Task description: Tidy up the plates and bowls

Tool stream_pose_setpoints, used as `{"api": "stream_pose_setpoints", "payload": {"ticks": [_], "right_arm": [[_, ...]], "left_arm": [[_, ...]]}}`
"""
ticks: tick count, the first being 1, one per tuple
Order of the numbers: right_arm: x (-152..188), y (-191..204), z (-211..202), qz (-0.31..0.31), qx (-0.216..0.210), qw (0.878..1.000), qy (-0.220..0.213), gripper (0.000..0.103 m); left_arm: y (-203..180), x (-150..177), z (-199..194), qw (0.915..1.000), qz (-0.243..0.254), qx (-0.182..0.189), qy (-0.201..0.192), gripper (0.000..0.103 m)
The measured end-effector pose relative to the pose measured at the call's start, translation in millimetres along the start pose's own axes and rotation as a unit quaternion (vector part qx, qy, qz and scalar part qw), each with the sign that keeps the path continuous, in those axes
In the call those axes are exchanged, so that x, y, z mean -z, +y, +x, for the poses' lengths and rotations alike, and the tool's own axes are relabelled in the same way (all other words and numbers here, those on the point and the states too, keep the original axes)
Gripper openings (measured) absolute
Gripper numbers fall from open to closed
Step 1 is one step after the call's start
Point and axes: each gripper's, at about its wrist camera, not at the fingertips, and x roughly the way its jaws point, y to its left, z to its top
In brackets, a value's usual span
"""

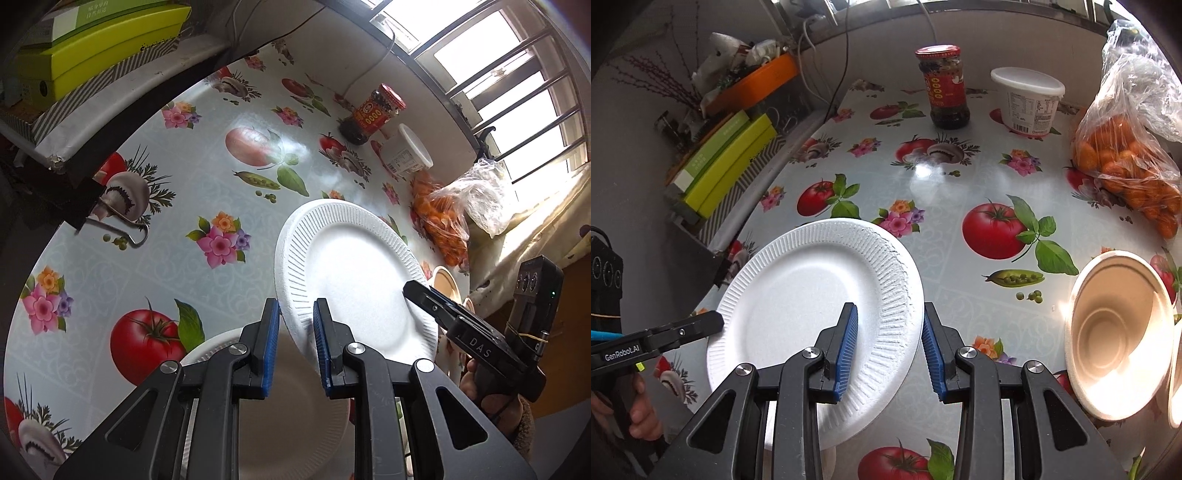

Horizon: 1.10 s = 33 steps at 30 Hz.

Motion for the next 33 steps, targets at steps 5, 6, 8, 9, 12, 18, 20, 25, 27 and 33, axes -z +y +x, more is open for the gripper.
{"api": "stream_pose_setpoints", "payload": {"ticks": [5, 6, 8, 9, 12, 18, 20, 25, 27, 33], "right_arm": [[13, 13, -12, -0.005, -0.011, 1.0, -0.009, 0.034], [16, 16, -14, -0.006, -0.013, 1.0, -0.011, 0.034], [23, 20, -17, -0.007, -0.018, 1.0, -0.013, 0.034], [27, 22, -19, -0.007, -0.02, 1.0, -0.014, 0.034], [39, 28, -22, -0.01, -0.027, 0.999, -0.015, 0.034], [59, 39, -25, -0.015, -0.037, 0.999, -0.014, 0.034], [66, 42, -24, -0.015, -0.04, 0.999, -0.011, 0.034], [79, 50, -22, -0.025, -0.039, 0.999, -0.008, 0.034], [85, 53, -21, -0.029, -0.039, 0.999, -0.006, 0.034], [100, 59, -15, -0.042, -0.031, 0.999, -0.002, 0.034]], "left_arm": [[3, 15, -19, 0.9999, 0.007, -0.006, -0.012, 0.019], [4, 18, -22, 0.9998, 0.007, -0.006, -0.015, 0.019], [7, 23, -28, 0.9998, 0.007, -0.005, -0.018, 0.019], [9, 26, -30, 0.9998, 0.007, -0.004, -0.02, 0.019], [13, 37, -37, 0.9996, 0.01, -0.009, -0.023, 0.019], [20, 55, -48, 0.9991, 0.012, -0.024, -0.034, 0.019], [24, 61, -50, 0.999, 0.01, -0.025, -0.035, 0.019], [34, 74, -52, 0.9991, 0.005, -0.026, -0.034, 0.019], [39, 79, -52, 0.9991, 0.004, -0.027, -0.033, 0.019], [51, 90, -48, 0.9992, -0.009, -0.025, -0.028, 0.019]]}}
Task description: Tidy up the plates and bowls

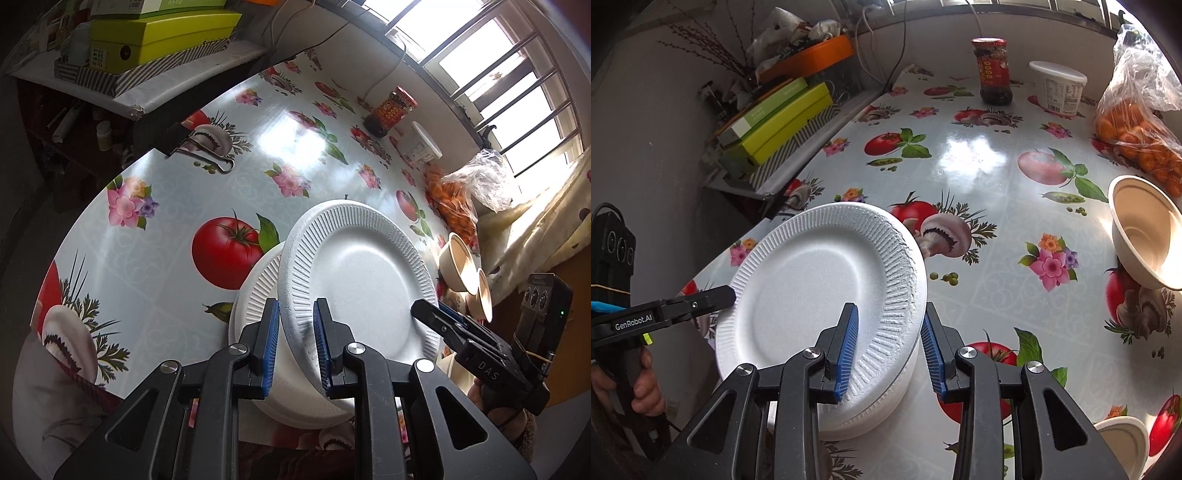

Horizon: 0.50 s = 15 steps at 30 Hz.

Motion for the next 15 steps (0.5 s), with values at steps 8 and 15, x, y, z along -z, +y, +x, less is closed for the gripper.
{"api": "stream_pose_setpoints", "payload": {"ticks": [8, 15], "right_arm": [[16, 3, 12, -0.011, 0.019, 1.0, 0.008, 0.034], [23, 7, 22, -0.021, 0.034, 0.999, 0.012, 0.034]], "left_arm": [[10, 12, 10, 0.9999, -0.006, 0.0, 0.011, 0.019], [19, 20, 20, 0.9996, -0.015, -0.006, 0.024, 0.019]]}}
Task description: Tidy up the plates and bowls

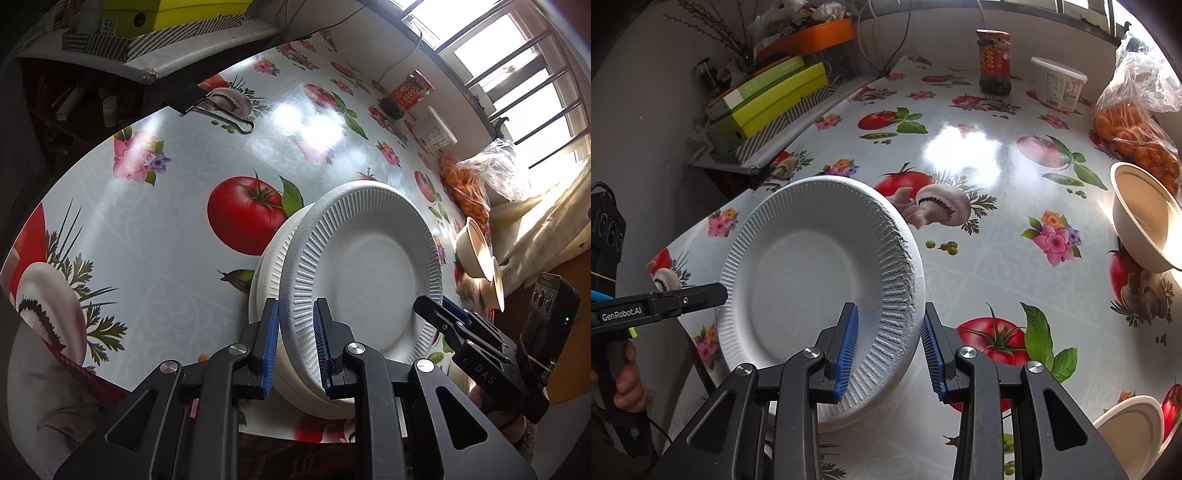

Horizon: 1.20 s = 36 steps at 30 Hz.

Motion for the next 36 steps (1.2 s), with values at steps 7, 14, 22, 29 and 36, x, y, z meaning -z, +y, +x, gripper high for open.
{"api": "stream_pose_setpoints", "payload": {"ticks": [7, 14, 22, 29, 36], "right_arm": [[1, 5, 4, -0.004, 0.004, 1.0, 0.005, 0.034], [2, 6, 5, -0.004, 0.008, 1.0, 0.007, 0.035], [1, 7, 5, 0.0, 0.011, 1.0, 0.005, 0.035], [1, 5, 9, 0.002, 0.013, 1.0, 0.013, 0.037], [1, 6, 8, 0.005, 0.013, 1.0, 0.009, 0.049]], "left_arm": [[6, 2, 0, 1.0, -0.004, 0.002, 0.002, 0.019], [8, 2, -2, 1.0, -0.004, 0.007, 0.001, 0.019], [7, 1, -7, 1.0, -0.001, 0.009, -0.002, 0.019], [8, 0, -10, 0.9998, 0.0, 0.018, -0.005, 0.02], [11, -2, -16, 0.9994, -0.006, 0.028, -0.019, 0.021]]}}
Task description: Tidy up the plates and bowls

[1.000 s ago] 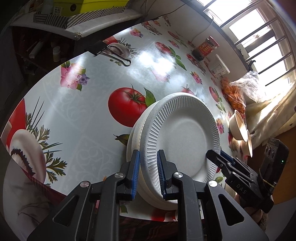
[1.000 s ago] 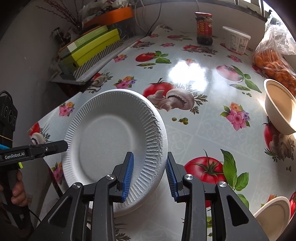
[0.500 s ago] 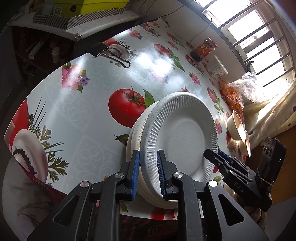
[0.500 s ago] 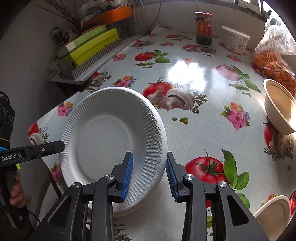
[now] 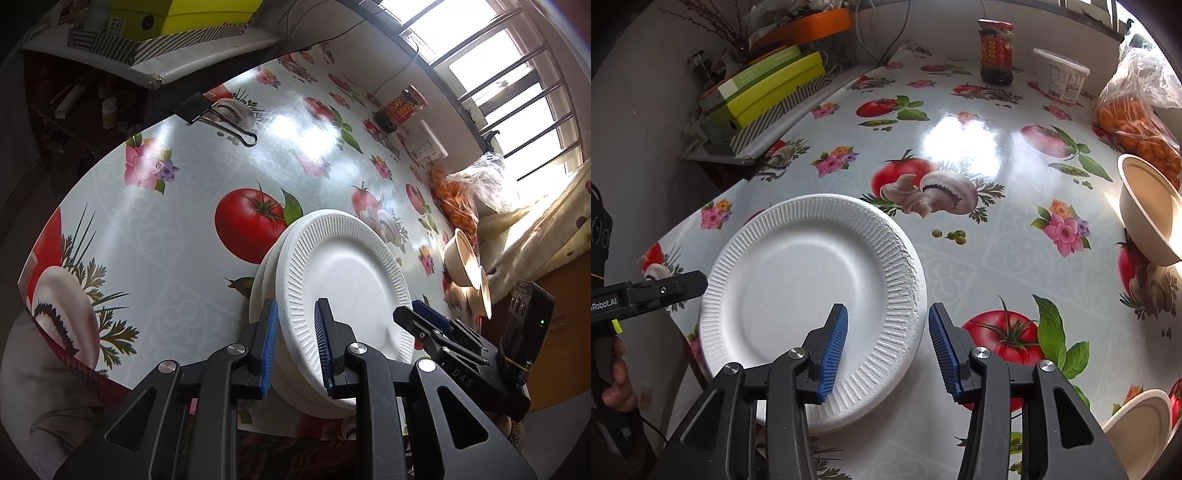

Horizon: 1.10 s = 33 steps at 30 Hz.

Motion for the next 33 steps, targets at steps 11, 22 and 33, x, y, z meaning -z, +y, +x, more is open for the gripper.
{"api": "stream_pose_setpoints", "payload": {"ticks": [11, 22, 33], "right_arm": [[0, -6, -13, 0.02, 0.001, 1.0, -0.016, 0.052], [23, -31, -81, 0.062, 0.025, 0.994, -0.087, 0.052], [90, -88, -151, 0.145, 0.107, 0.973, -0.143, 0.053]], "left_arm": [[-6, 0, -13, 0.9996, 0.011, -0.022, -0.016, 0.021], [-56, 24, -35, 0.9953, 0.083, -0.016, -0.048, 0.021], [-152, 73, 4, 0.9764, 0.211, 0.043, 0.009, 0.021]]}}
